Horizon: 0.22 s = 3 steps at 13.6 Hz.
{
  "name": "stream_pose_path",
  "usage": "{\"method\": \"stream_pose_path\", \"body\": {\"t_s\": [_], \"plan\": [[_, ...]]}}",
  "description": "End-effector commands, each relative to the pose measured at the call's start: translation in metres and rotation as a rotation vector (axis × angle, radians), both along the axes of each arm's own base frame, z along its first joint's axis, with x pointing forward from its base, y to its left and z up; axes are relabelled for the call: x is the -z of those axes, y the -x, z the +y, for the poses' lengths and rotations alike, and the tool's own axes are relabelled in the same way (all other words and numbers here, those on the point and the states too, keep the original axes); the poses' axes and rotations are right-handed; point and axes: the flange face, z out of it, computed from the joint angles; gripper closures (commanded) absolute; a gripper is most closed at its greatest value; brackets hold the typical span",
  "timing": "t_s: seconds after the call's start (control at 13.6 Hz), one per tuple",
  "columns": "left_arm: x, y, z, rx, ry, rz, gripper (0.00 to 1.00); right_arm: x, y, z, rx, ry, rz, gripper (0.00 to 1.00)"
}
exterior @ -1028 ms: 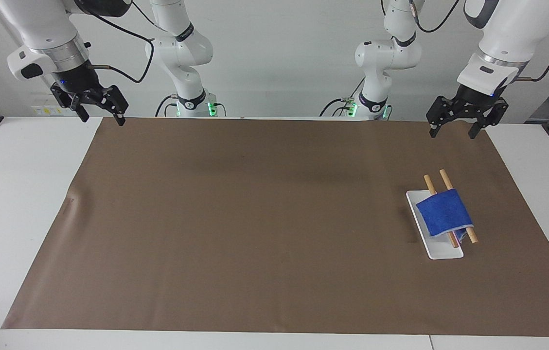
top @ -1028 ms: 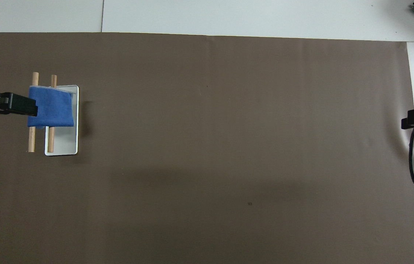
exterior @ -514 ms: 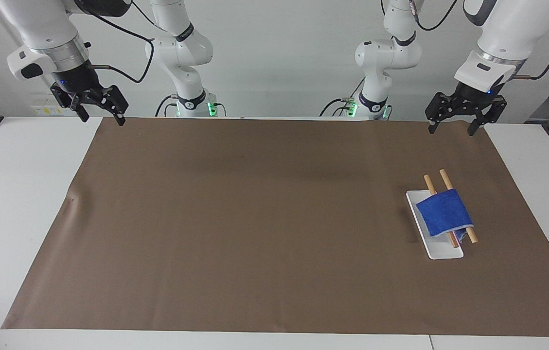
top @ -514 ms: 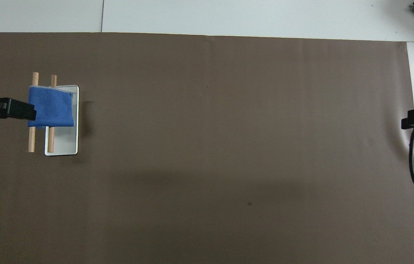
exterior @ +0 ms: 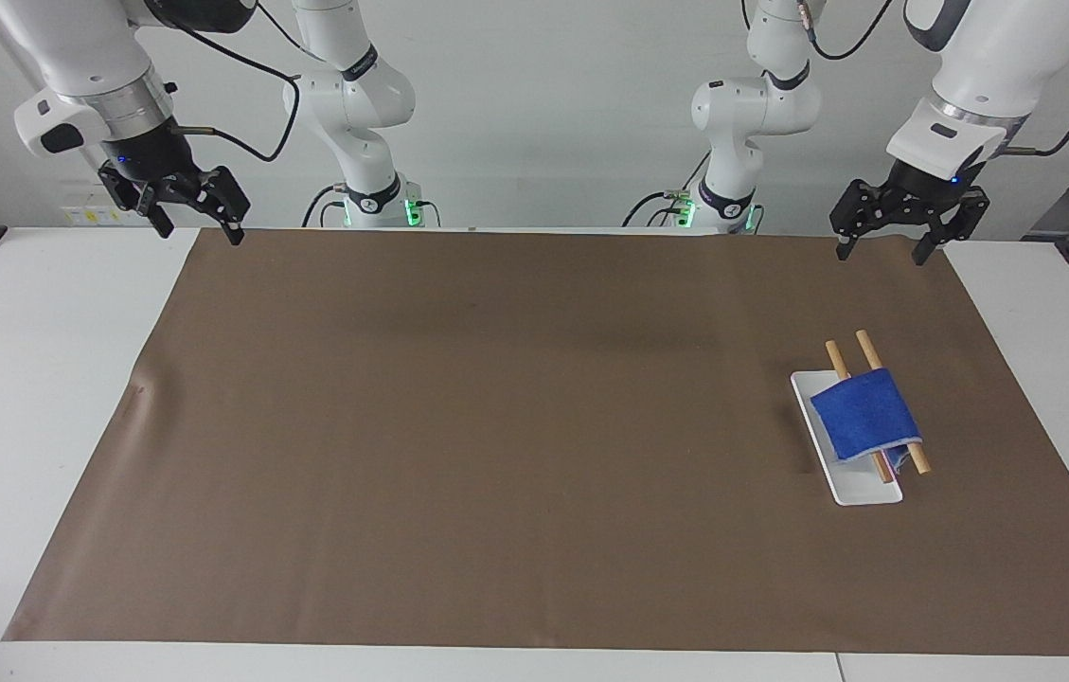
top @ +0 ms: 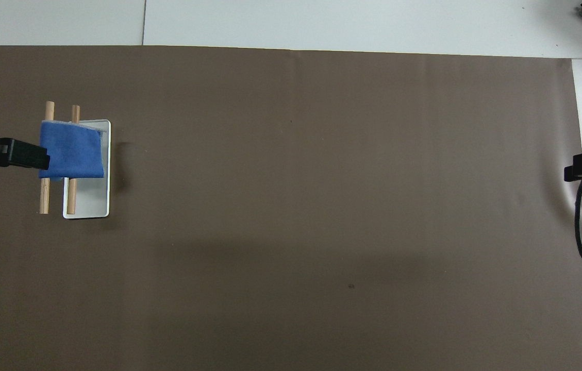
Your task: Right arm passes towel to left arm to hang
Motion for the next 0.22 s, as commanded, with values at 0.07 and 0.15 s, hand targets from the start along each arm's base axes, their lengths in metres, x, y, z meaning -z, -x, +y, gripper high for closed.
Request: {"method": "stream_pose_path", "body": {"t_s": [0.07, 0.15], "plan": [[-0.0001, 0.0078, 0.0041, 0.010, -0.015, -0.005, 0.00, -0.0005, 0.0078, 0.0005, 0.008, 0.008, 0.005, 0.00], [0.0000, 0.0080, 0.0041, 0.010, -0.016, -0.003, 0.00, -0.0005, 0.0078, 0.0005, 0.008, 0.008, 0.005, 0.00]]}}
